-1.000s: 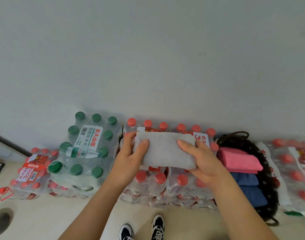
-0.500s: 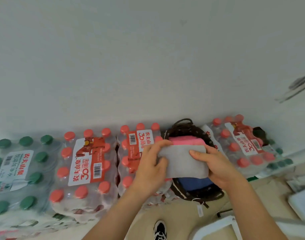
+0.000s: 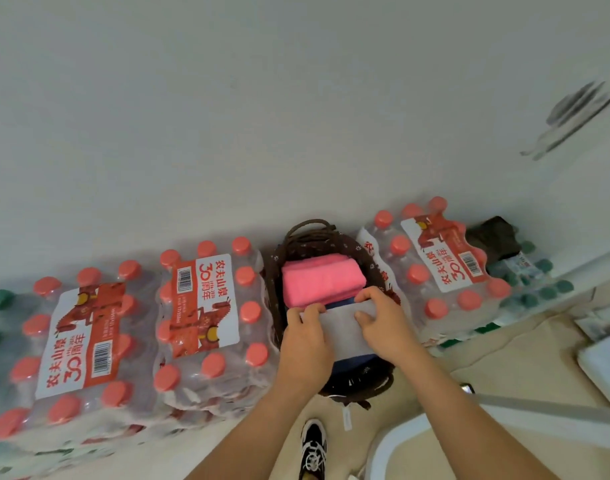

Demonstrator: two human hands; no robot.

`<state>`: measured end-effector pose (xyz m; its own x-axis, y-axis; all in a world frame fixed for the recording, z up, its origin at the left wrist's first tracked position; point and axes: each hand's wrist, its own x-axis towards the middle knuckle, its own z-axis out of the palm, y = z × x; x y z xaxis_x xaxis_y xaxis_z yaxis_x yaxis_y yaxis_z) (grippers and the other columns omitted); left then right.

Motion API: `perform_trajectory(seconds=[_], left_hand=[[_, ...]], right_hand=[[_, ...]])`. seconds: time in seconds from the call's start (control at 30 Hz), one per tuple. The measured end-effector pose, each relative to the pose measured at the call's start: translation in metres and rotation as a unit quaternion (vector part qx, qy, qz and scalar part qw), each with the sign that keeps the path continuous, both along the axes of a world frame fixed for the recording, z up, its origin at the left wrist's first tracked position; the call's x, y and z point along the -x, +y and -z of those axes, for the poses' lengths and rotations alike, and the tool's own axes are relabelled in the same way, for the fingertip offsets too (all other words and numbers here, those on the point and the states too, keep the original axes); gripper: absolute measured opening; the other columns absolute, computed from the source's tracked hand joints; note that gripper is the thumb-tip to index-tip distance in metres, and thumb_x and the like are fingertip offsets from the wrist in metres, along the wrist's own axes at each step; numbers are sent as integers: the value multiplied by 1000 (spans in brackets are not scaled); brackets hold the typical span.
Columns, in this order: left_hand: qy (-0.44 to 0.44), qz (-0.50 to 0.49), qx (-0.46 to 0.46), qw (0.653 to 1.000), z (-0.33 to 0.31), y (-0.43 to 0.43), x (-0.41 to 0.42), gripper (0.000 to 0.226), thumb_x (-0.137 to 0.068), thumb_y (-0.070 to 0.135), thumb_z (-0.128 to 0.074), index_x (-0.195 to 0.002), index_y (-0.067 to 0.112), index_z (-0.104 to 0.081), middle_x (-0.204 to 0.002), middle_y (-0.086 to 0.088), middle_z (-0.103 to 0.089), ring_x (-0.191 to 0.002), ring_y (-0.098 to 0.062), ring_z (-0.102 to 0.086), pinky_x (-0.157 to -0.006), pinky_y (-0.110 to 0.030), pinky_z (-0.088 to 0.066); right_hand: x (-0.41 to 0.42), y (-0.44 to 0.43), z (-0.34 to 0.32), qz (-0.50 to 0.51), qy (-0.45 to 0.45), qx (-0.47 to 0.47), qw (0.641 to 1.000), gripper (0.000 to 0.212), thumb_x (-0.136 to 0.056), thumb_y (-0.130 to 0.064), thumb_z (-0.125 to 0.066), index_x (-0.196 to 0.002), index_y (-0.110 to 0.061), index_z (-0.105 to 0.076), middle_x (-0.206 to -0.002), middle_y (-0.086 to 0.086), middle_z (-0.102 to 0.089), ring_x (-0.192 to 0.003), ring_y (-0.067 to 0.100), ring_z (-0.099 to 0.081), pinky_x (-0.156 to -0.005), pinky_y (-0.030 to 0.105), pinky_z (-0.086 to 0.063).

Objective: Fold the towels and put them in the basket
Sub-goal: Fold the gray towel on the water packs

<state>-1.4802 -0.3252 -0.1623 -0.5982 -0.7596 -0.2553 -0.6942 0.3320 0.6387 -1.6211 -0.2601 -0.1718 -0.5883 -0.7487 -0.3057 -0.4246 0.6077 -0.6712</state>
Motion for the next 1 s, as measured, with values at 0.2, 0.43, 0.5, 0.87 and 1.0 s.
perform_trajectory(seconds=[0.2,0.43,0.5,0.87,1.0], left_hand=[[-58,-33,25,997,12,-5,5,47,-91,11,-49,-135,14,-34,-128,-12,-38,-103,-34,-55,-88,-40,-49],[-138,3,204,969,17,-1,13,54,-74,20,-68,-125,18,-49,-114,-8,-55,-95,-27,-57,-68,-38,-51],[-103,59,253,960,21,-2,18,52,-74,25,-65,-124,19,-53,-121,-8,-55,-102,-28,-56,-74,-41,-50],[-167,198,247,934,50,-11,18,66,-89,56,-35,-145,21,-39,-152,-13,-36,-140,-30,-35,-109,-56,-29],[-154,203,257,932,47,-12,28,67,-84,49,-38,-141,14,-45,-147,-15,-43,-136,-30,-40,-108,-54,-30]], right_hand=[[5,-13,21,-8,-5,5,1000,19,-92,-16,-57,-109,-23,-54,-108,-3,-57,-96,12,-53,-79,24,-39],[5,-6,28,-10,25,-1,1000,35,-92,-23,-60,-125,-22,-49,-115,-1,-55,-104,14,-52,-85,25,-41],[3,-4,27,2,37,18,999,40,-91,-26,-61,-128,-23,-48,-116,1,-53,-105,17,-53,-84,26,-42],[-11,61,7,92,144,-112,979,29,-93,-42,-48,-109,-18,-51,-100,3,-61,-84,20,-56,-70,35,-49],[-11,67,24,130,-62,-165,976,45,-87,-57,-49,-117,-24,-48,-107,1,-62,-98,23,-59,-81,36,-48]])
